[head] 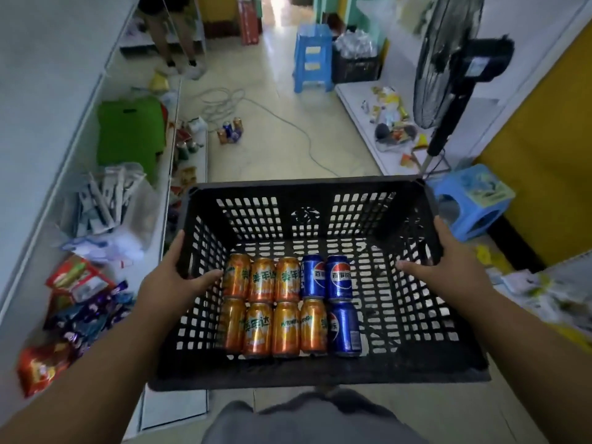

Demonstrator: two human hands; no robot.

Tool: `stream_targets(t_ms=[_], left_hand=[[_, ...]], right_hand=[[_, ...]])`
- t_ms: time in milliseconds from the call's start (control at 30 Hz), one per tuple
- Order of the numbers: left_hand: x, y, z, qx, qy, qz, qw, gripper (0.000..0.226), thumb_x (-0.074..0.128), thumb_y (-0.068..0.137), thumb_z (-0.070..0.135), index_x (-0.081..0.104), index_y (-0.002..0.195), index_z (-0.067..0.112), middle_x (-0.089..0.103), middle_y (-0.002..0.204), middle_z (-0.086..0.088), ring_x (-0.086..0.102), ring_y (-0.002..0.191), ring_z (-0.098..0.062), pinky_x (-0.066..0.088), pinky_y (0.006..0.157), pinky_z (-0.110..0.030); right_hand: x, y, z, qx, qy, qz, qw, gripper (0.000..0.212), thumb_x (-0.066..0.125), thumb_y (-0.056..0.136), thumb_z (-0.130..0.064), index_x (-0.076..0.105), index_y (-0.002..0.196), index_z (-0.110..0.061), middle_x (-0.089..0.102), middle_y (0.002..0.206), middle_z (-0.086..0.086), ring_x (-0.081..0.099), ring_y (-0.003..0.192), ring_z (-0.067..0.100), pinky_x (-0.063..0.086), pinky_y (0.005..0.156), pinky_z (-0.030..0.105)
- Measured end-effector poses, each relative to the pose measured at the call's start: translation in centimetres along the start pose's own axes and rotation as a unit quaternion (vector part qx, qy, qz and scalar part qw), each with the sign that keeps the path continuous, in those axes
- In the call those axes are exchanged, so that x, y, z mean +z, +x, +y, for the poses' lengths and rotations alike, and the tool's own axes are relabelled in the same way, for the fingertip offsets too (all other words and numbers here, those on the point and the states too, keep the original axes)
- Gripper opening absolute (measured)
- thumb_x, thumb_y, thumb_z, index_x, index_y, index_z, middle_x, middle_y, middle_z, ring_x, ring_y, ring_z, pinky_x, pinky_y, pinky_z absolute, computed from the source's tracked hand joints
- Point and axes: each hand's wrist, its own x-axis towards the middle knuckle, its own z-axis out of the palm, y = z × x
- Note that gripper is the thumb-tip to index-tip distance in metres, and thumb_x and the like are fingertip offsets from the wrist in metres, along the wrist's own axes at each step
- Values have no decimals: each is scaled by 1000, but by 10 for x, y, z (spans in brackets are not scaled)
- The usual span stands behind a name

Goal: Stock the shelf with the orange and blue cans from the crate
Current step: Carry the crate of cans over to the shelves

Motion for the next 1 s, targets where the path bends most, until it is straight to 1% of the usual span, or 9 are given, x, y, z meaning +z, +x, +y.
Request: stream_targets(t_ms=[67, 167, 267, 333, 433, 600, 700, 867, 1000], left_hand=[[2, 34, 27, -11, -5, 24, 1000, 108, 80, 66, 61, 10, 149, 56, 60, 136, 2, 62, 114, -22, 51, 95, -44], [-1, 88, 61, -32, -22, 44, 998, 106, 82, 69, 52, 14, 150, 52, 60, 136, 2, 62, 113, -24, 50, 94, -40], [-1, 148, 87, -32, -29, 66, 997, 103, 82, 71, 48, 17, 150, 50, 61, 134, 0, 60, 116, -25, 49, 95, -41], [2, 196, 98, -42, -17, 73, 996, 100, 81, 72, 49, 20, 152, 46, 60, 134, 0, 60, 116, -27, 47, 91, -39], [4, 274, 117, -39, -30, 70, 996, 102, 80, 71, 54, 18, 151, 48, 60, 135, 0, 60, 116, -26, 47, 91, -40], [0, 393, 155, -42, -16, 55, 997, 103, 79, 73, 53, 14, 153, 47, 57, 140, -1, 58, 120, -29, 47, 96, -42], [-2, 461, 176, -51, -7, 51, 997, 105, 78, 71, 57, 12, 153, 48, 58, 138, -2, 60, 117, -29, 49, 94, -42], [10, 574, 212, -73, -19, 75, 994, 105, 78, 68, 62, 13, 150, 53, 60, 136, 2, 61, 115, -24, 52, 92, -42], [21, 650, 241, -108, -33, 117, 987, 104, 79, 70, 59, 15, 150, 52, 59, 137, 1, 60, 116, -25, 50, 90, -39]], right_hand=[[-11, 51, -20, -19, -7, 2, 1000, 116, 81, 65, -59, 11, 155, -37, 50, 144, -3, 59, 116, 21, 47, 95, 36], [-27, 129, -51, -21, -24, -12, 999, 117, 80, 65, -60, 8, 154, -40, 54, 141, 1, 57, 117, 23, 45, 95, 35], [-30, 204, -84, -37, -22, -3, 999, 117, 78, 60, -67, 11, 153, -44, 63, 129, 1, 58, 94, 14, 48, 86, 30], [-25, 252, -102, -35, -31, -7, 999, 114, 80, 65, -61, 12, 154, -41, 62, 130, 1, 53, 89, 12, 45, 82, 28], [-15, 323, -128, -29, -13, -3, 999, 115, 82, 65, -56, 11, 154, -41, 58, 136, -1, 56, 96, 17, 46, 91, 33], [-11, 436, -176, -22, -3, -6, 1000, 114, 83, 67, -53, 10, 153, -43, 60, 133, -2, 62, 105, 22, 47, 91, 35], [-11, 506, -196, -22, -8, -22, 999, 115, 82, 64, -59, 11, 153, -43, 59, 136, 0, 63, 106, 23, 50, 93, 39], [-3, 645, -228, -45, -20, -43, 998, 118, 80, 62, -62, 10, 154, -40, 50, 146, 0, 55, 124, 25, 46, 101, 39], [-4, 761, -274, -86, -40, -69, 993, 118, 81, 63, -61, 10, 154, -37, 50, 146, 2, 53, 126, 26, 43, 102, 39]])
